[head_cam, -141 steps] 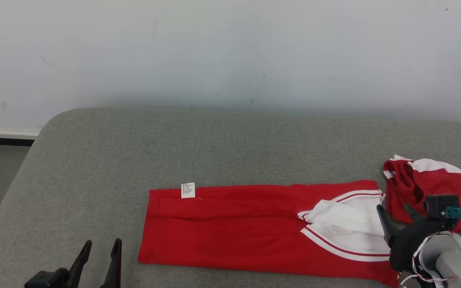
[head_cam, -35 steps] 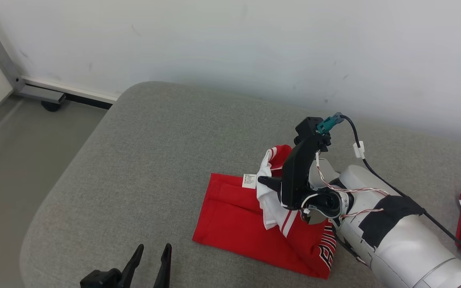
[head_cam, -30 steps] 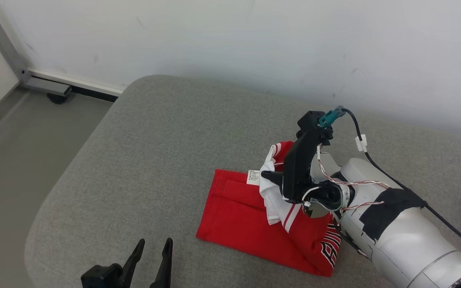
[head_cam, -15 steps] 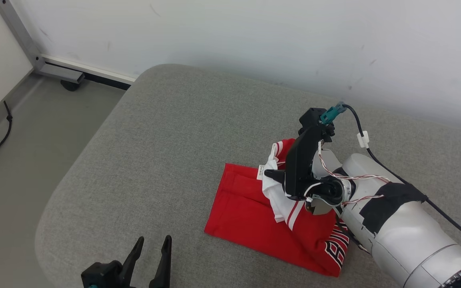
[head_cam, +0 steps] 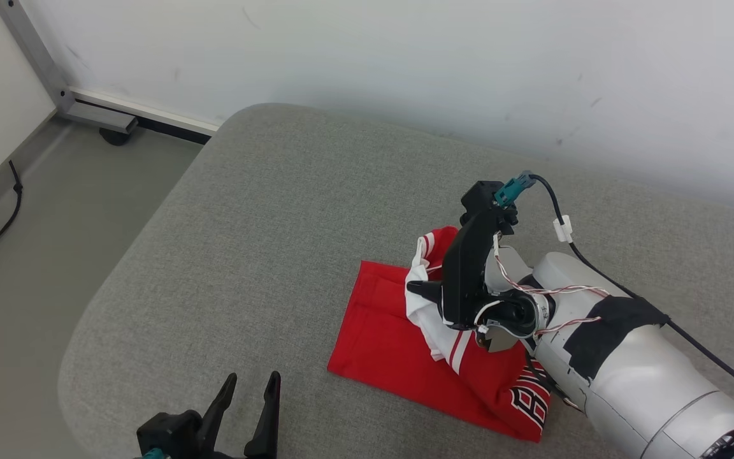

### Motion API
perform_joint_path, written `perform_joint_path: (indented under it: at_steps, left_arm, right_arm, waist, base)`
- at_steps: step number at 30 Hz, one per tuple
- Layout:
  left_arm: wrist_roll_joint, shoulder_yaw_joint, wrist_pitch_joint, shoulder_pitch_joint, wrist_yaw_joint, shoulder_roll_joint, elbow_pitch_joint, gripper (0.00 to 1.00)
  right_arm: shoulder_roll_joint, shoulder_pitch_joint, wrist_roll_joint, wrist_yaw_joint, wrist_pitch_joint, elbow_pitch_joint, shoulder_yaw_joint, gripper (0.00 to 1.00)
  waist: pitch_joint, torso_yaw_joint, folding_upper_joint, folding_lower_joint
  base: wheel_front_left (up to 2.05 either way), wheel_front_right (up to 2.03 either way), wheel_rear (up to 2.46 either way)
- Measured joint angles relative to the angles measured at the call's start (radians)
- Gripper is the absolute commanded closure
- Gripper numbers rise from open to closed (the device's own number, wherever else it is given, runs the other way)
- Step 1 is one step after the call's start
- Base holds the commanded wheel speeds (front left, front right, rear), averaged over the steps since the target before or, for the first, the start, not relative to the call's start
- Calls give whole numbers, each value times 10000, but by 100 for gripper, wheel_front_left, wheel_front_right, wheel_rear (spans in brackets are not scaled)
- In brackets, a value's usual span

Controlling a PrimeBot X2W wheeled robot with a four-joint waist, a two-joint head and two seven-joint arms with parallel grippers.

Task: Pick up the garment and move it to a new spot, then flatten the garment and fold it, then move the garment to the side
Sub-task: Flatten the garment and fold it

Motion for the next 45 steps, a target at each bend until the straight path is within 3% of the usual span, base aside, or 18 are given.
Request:
perform_joint_path:
  at_steps: [19, 45]
  left_arm:
    - [15, 73, -15, 2, -88, -88, 240, 0]
    - [290, 65, -33, -182, -255, -234, 420, 0]
  right_arm:
    - [10, -383, 499, -144, -454, 374, 704, 100]
    - [10, -407, 1277, 134, -690, 424, 1592, 100]
  waist:
    - [119, 104, 0, -1]
    - [161, 169, -1, -1]
  base:
    - [0, 0, 0]
    - [0, 0, 0]
